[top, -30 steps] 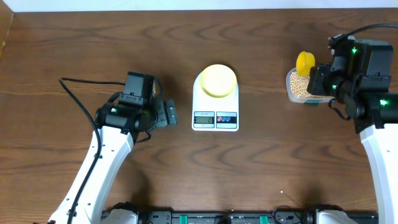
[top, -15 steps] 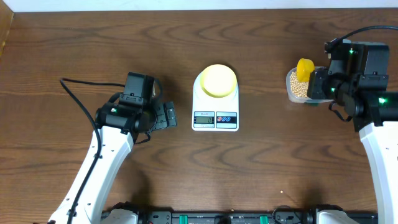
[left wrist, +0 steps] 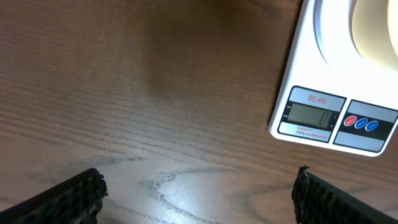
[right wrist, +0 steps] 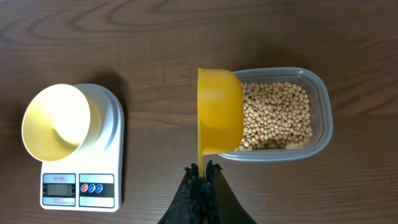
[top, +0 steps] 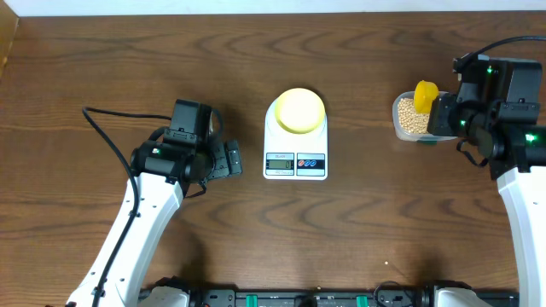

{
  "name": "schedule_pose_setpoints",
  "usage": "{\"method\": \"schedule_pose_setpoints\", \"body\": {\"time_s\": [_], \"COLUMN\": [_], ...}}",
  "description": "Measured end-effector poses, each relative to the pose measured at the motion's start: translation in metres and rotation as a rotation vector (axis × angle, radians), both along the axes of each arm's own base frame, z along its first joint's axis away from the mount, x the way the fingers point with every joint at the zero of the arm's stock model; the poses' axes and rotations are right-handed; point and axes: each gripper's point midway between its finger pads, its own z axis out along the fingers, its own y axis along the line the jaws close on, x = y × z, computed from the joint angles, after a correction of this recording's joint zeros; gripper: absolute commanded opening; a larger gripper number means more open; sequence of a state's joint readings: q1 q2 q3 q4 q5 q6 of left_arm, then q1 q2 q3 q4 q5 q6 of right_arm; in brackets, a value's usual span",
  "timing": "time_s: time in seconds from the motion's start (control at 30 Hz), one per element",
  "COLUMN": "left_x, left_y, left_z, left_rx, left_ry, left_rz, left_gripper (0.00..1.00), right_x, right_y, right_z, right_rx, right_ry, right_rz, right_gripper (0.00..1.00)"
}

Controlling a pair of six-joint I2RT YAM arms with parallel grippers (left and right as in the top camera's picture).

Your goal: Scoop item into bowl and weigh 50g on scale

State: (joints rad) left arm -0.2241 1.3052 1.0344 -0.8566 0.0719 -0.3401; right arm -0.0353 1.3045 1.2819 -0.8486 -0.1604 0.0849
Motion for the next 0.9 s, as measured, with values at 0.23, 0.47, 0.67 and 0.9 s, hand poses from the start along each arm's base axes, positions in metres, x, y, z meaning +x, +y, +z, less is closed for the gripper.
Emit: {"method": "schedule_pose_setpoints", "body": {"time_s": [0.23, 0.47, 0.67, 0.9], "left_x": [0.0, 0.0, 0.0, 0.001], "left_y": [0.0, 0.0, -0.001, -0.001], "left_z": [0.0, 0.0, 0.0, 0.0], "left_rx": [0.0, 0.0, -0.003, -0.005], "left_ry": [0.0, 0.0, 0.0, -0.002], "left_rz": [0.0, 0.0, -0.001, -0.002], "left_gripper": [0.98, 0.98, 0.98, 0.98], "right_x": [0.0, 0.024, 0.03, 0.034], "right_y": [0.0, -0.001, -0.001, -0.001], "right_z": [0.0, 0.024, 0.03, 0.022], "right_rx": [-0.025, -0.052, -0.057, -0.055], "right_ry": [-0.006, -0.149, -0.185, -0.163], "right_rz": [0.029, 0.048, 0.05, 0.05], "right_gripper": [0.01, 0.01, 0.01, 0.01]}}
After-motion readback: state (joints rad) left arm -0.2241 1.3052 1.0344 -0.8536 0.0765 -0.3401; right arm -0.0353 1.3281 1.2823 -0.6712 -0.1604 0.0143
